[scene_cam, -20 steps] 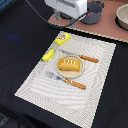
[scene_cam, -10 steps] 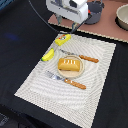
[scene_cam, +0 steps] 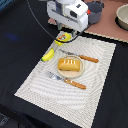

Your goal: Interact with the objects in diverse but meaningful ways.

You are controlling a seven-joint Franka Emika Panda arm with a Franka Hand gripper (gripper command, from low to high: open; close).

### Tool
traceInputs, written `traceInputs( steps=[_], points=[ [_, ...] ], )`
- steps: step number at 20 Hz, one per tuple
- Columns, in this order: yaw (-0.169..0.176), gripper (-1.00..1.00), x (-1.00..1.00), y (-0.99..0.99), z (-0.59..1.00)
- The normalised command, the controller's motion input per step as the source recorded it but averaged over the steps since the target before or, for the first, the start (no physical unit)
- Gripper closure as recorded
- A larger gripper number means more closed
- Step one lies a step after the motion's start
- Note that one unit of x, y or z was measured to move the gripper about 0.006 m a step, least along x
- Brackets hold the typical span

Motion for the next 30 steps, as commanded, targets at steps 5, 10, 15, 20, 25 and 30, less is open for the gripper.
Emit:
traceInputs(
  steps=[5,10,15,20,25,30],
  points=[
    [0.054,-1.00,-0.21,0.07,-0.26],
    [0.055,-1.00,-0.20,0.09,-0.36],
    [0.057,-1.00,-0.21,0.07,-0.30],
    [0.056,1.00,-0.16,0.02,-0.27],
    [0.053,1.00,-0.13,0.02,-0.26],
    [0.048,1.00,-0.10,0.01,-0.21]
  ],
)
